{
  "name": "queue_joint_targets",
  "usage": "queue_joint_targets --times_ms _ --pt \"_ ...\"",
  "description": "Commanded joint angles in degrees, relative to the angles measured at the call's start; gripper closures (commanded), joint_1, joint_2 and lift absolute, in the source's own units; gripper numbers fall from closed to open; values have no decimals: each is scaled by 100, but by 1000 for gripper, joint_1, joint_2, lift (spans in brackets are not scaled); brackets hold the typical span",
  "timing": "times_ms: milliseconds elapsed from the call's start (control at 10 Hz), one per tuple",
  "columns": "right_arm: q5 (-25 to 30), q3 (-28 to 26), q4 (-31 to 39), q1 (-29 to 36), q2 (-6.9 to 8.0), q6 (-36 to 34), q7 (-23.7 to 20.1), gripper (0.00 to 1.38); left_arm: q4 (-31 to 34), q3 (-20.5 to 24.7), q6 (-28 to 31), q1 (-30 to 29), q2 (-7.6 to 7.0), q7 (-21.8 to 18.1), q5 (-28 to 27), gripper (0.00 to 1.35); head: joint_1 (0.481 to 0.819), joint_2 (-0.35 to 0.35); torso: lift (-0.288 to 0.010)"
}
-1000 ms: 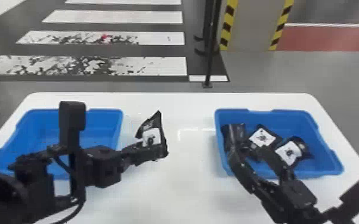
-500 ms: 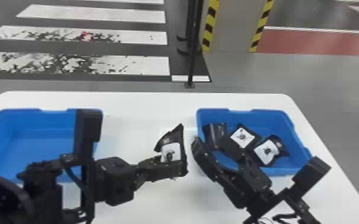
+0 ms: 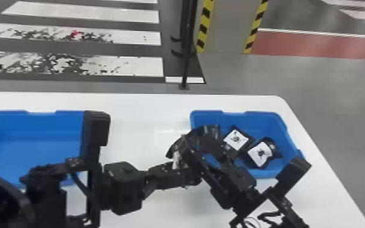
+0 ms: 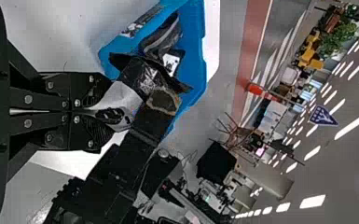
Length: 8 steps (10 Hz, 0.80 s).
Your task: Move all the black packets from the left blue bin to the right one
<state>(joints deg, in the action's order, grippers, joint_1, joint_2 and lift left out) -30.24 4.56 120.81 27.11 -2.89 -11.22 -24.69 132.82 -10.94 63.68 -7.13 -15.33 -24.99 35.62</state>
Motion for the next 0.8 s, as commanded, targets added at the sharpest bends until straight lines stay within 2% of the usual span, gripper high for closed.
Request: queue_joint_targets --times_ms 0,200,300,500,600,700 --pt "-4 12 -23 -39 -1 -3 -10 550 0 -83 -12 53 -5 -5 37 1214 695 -145 -185" --pt "-61 12 -79 -53 -1 -3 -27 1131 0 -60 -12 39 -5 -5 48 1214 695 -152 -185" --pt "-84 12 -79 -39 -1 -3 -27 1279 0 -48 -12 39 -5 3 48 1214 695 -151 -185" --pt "-266 35 -121 -25 -9 -3 -150 1280 0 43 -55 24 -5 3 37 1214 695 -146 -185" --pt "-312 35 -135 -25 -9 67 -168 1280 0 100 -55 -4 13 12 71 1171 695 -141 -185" --pt "-335 35 -135 -39 -9 166 -177 1280 -14 169 -26 -102 30 100 243 792 695 -134 -185"
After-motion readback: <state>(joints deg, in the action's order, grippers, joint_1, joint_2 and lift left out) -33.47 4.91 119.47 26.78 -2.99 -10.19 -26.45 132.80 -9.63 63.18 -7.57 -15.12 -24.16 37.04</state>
